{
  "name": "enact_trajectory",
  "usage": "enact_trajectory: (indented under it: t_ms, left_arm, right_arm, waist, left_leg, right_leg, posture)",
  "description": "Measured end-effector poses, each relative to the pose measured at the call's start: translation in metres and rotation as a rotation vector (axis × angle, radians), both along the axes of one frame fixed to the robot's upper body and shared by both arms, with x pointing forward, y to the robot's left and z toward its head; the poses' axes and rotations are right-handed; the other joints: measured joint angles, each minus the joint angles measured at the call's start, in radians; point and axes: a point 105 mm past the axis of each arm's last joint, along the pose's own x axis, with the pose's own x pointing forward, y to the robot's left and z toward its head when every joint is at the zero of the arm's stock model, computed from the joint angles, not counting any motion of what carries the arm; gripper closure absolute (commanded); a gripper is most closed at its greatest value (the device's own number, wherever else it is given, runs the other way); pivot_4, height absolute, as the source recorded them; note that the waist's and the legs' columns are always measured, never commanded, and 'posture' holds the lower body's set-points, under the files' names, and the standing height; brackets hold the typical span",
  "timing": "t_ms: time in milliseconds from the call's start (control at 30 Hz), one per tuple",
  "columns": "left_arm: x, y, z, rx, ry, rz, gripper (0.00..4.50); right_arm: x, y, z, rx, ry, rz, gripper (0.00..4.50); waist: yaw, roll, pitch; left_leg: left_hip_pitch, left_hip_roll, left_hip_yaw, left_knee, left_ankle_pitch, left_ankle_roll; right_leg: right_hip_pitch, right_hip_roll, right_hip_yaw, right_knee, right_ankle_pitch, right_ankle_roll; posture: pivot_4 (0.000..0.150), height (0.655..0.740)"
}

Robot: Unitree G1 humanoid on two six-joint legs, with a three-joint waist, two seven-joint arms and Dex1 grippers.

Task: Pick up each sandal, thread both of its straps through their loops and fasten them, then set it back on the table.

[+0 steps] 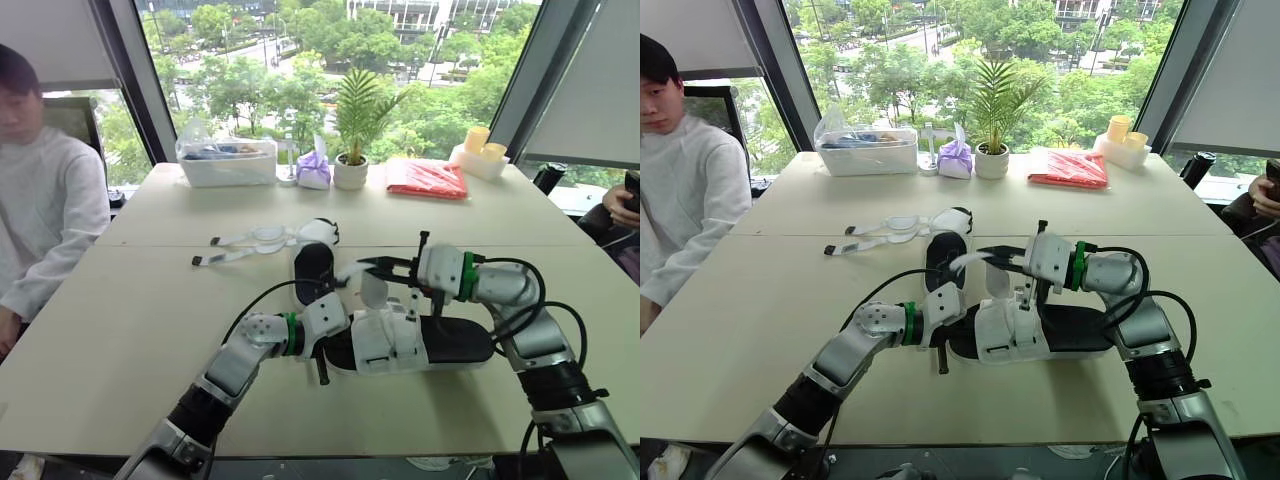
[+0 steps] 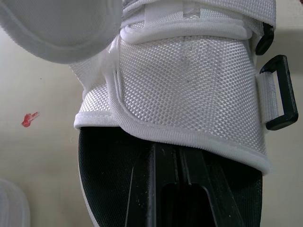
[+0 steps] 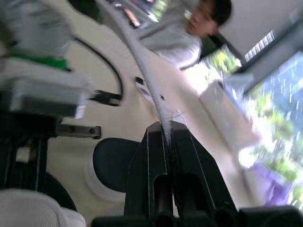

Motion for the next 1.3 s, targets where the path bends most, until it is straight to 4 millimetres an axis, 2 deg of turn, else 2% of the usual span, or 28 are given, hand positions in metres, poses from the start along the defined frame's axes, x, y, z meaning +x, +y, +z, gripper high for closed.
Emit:
enact_trajectory:
  t_ms: [100, 233, 333, 500, 667, 767, 833, 900, 1033, 1133, 1233, 1300]
  left_arm:
    - [0.001, 0.001, -0.002, 0.002, 0.008, 0.003, 4.5]
    - [0.001, 0.001, -0.002, 0.004, 0.01, 0.001, 4.5]
    - [0.001, 0.001, -0.002, 0.005, 0.011, -0.002, 4.5]
    - [0.001, 0.001, -0.002, 0.006, 0.013, -0.007, 4.5]
    - [0.001, 0.0, -0.001, 0.007, 0.01, -0.016, 4.5]
    - [0.002, 0.0, -0.001, 0.01, 0.007, -0.017, 4.5]
    - [0.003, 0.001, -0.002, 0.014, 0.013, -0.022, 4.5]
    - [0.003, 0.0, -0.002, 0.015, 0.012, -0.029, 4.5]
    - [0.004, -0.002, -0.002, 0.011, 0.014, -0.034, 4.5]
    - [0.004, -0.004, -0.003, 0.007, 0.017, -0.044, 4.5]
    - [0.003, -0.007, -0.003, 0.006, 0.019, -0.055, 4.5]
    - [0.003, -0.007, -0.003, 0.007, 0.016, -0.059, 4.5]
  right_arm:
    - [-0.006, -0.007, -0.008, -0.091, -0.134, 0.063, 3.61]
    - [-0.007, -0.021, -0.012, -0.188, -0.25, 0.091, 1.57]
    - [-0.006, -0.024, -0.019, -0.211, -0.279, 0.093, 0.04]
    - [-0.004, -0.033, -0.022, -0.247, -0.294, 0.045, 0.04]
    - [-0.032, -0.043, -0.04, -0.275, -0.307, 0.083, 0.04]
    - [-0.043, -0.049, -0.041, -0.288, -0.327, 0.092, 0.04]
    - [-0.054, -0.046, -0.042, -0.265, -0.343, 0.109, 0.04]
    - [-0.061, -0.044, -0.038, -0.243, -0.382, 0.12, 0.04]
    - [-0.058, -0.051, -0.017, -0.227, -0.502, 0.051, 0.04]
    - [-0.06, -0.057, -0.014, -0.228, -0.534, 0.009, 0.04]
    - [-0.058, -0.075, -0.02, -0.207, -0.414, -0.142, 0.04]
    - [-0.045, -0.101, -0.02, -0.109, -0.212, -0.363, 0.04]
  waist:
    - [-0.001, 0.0, 0.0]
    - [-0.001, 0.0, 0.0]
    - [-0.002, 0.0, 0.0]
    - [0.0, 0.0, 0.0]
    - [0.001, 0.0, 0.0]
    - [-0.001, 0.0, 0.0]
    - [0.0, 0.0, 0.0]
    - [0.0, 0.0, 0.0]
    - [0.002, 0.0, 0.0]
    - [0.009, 0.0, 0.0]
    - [0.022, 0.0, 0.0]
    - [0.023, 0.0, 0.0]
  left_leg:
    - [0.0, 0.0, 0.0, 0.001, 0.0, 0.0]
    - [0.002, 0.0, 0.0, 0.002, 0.0, 0.0]
    - [0.002, 0.0, 0.0, 0.002, 0.001, -0.002]
    - [0.002, 0.0, -0.001, 0.002, 0.003, -0.004]
    - [0.002, 0.0, -0.001, 0.002, 0.002, -0.004]
    - [0.003, 0.0, -0.002, 0.002, 0.001, -0.002]
    - [0.003, 0.0, -0.002, 0.002, 0.001, -0.002]
    - [0.003, 0.0, -0.002, 0.002, 0.001, -0.002]
    - [0.003, 0.0, -0.002, 0.003, 0.001, -0.002]
    - [0.003, 0.0, -0.002, 0.003, 0.001, -0.002]
    - [0.003, 0.0, -0.002, 0.003, 0.001, -0.002]
    - [0.003, 0.0, -0.002, 0.003, 0.0, 0.0]
  right_leg:
    - [0.001, 0.0, 0.0, 0.0, 0.0, 0.0]
    - [0.003, 0.0, 0.0, 0.0, 0.0, 0.0]
    - [0.003, -0.001, 0.0, 0.0, 0.0, 0.0]
    - [0.003, -0.003, 0.0, 0.0, -0.001, -0.002]
    - [0.004, -0.005, -0.001, -0.001, -0.002, -0.004]
    - [0.005, -0.005, -0.001, -0.001, -0.002, -0.004]
    - [0.005, -0.006, -0.001, -0.001, -0.002, -0.004]
    - [0.005, -0.006, -0.001, -0.001, -0.002, -0.004]
    - [0.006, -0.006, -0.001, -0.001, -0.002, -0.005]
    - [0.006, -0.006, -0.001, -0.001, -0.002, -0.005]
    - [0.006, -0.006, -0.001, -0.002, -0.002, -0.005]
    - [0.007, -0.007, -0.001, -0.002, -0.002, -0.005]
  posture:
    - [0.15, 0.74]
    - [0.15, 0.74]
    - [0.15, 0.74]
    - [0.15, 0.74]
    - [0.15, 0.74]
    - [0.15, 0.74]
    - [0.15, 0.74]
    - [0.15, 0.74]
    - [0.15, 0.74]
    - [0.15, 0.74]
    - [0.15, 0.74]
    - [0.15, 0.74]
